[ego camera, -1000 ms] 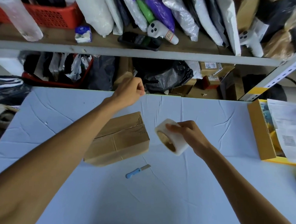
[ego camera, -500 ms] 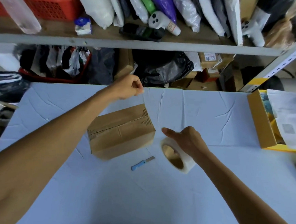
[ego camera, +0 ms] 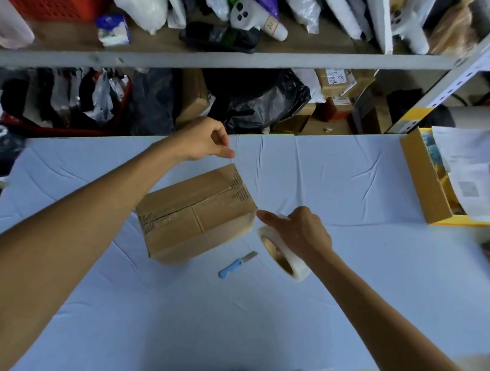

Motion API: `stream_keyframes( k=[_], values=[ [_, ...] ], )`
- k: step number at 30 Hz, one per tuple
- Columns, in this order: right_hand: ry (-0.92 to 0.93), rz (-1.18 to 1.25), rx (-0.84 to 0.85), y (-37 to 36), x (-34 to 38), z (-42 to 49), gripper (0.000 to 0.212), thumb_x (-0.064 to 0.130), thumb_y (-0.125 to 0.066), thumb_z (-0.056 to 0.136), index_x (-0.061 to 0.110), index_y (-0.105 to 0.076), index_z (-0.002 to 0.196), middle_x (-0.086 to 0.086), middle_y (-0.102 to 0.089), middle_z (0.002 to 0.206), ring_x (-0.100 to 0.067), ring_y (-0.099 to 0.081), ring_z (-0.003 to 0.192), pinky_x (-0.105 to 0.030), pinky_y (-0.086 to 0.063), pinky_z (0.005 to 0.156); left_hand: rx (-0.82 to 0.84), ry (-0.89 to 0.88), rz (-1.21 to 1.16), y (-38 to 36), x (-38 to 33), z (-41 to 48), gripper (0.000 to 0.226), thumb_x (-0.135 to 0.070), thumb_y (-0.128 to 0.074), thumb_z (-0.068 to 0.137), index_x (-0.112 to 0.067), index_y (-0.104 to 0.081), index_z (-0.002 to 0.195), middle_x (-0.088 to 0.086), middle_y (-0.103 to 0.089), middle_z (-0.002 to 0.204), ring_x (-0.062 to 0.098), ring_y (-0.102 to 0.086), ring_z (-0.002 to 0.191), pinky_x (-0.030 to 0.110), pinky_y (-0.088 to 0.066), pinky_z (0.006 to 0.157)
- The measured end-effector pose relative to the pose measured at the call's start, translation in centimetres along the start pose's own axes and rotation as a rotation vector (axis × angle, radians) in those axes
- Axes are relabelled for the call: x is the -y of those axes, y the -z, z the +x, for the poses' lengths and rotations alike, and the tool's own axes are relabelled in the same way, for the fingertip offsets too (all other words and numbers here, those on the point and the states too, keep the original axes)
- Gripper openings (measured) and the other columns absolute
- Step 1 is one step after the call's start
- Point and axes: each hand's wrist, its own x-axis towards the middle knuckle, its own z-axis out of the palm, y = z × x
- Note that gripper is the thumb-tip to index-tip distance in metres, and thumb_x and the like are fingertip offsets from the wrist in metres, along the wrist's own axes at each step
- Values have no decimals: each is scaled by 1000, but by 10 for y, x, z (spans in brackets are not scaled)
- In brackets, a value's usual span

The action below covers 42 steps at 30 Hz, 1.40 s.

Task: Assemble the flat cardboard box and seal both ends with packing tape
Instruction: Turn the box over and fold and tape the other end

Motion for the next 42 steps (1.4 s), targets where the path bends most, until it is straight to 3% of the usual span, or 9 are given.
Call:
stream_keyframes(
  k=[4, 11, 19, 24, 29, 31, 35, 39, 42],
  values=[
    [-27, 5, 16, -5, -3, 2, 71, 79, -50, 72, 11, -55, 92, -1, -53, 80, -27, -57, 83, -34, -41, 70, -22, -6, 4, -3, 4, -3, 33, -26, -83, 69, -8, -64, 90, -2, -61, 81, 10, -56, 75, 22, -46, 67],
    [-20, 48, 21, -5, 1, 0, 69, 76, -53, 73, 9, -52, 87, -1, -51, 74, -20, -49, 66, -32, -38, 63, -31, -8, 13, -2, 5, -2, 31, -25, -81, 71, -8, -64, 90, -3, -61, 83, 7, -55, 75, 18, -44, 64],
    [-9, 19, 36, -7, 4, -2, 65, 74, -50, 77, 10, -50, 87, 1, -48, 73, -19, -48, 69, -33, -38, 66, -12, 23, 10, -6, 9, 0, 29, -23, -80, 74, -7, -63, 91, -5, -60, 80, 4, -54, 72, 18, -42, 62],
    [-14, 19, 45, -10, 3, -2, 63, 74, -50, 78, 11, -48, 83, 1, -47, 72, -18, -47, 67, -33, -37, 66, -19, 41, 26, -15, 16, 1, 27, -24, -79, 75, -10, -62, 91, 3, -62, 87, 14, -57, 79, 25, -46, 67],
    [-27, 11, 55, -11, 1, 2, 64, 75, -49, 77, 11, -48, 84, 0, -48, 73, -18, -47, 68, -33, -36, 65, 35, 95, -37, -18, 21, 0, 24, -23, -75, 79, -8, -64, 93, 14, -68, 96, 30, -64, 93, 45, -53, 85],
    [-27, 15, 55, -12, 2, 3, 65, 75, -49, 76, 11, -48, 85, 1, -48, 74, -19, -48, 69, -33, -37, 65, 38, 115, -54, -20, 20, -1, 27, -22, -72, 82, -7, -63, 103, 18, -67, 99, 32, -63, 95, 46, -54, 87],
    [-27, 17, 55, -14, 1, 6, 64, 75, -51, 76, 12, -48, 85, 1, -47, 73, -18, -46, 67, -32, -35, 62, 75, 205, -102, -23, 20, -4, 58, -29, -68, 85, -17, -43, 135, 11, -58, 114, 24, -58, 94, 29, -47, 76],
    [-39, 15, 46, -16, -2, 8, 67, 78, -52, 72, 12, -48, 82, 1, -48, 72, -17, -46, 64, -31, -33, 59, -146, 96, -21, -21, 19, -10, 42, -27, -79, 75, -10, -55, 105, 2, -58, 99, 15, -56, 88, 27, -48, 73],
    [-36, 24, 46, -15, 0, 8, 64, 77, -52, 73, 14, -45, 79, 1, -46, 71, -16, -43, 62, -30, -31, 57, -103, -14, 33, -26, 8, -17, 13, -18, -71, 83, -10, -65, 91, 0, -65, 89, 12, -61, 82, 30, -52, 73]
  ],
)
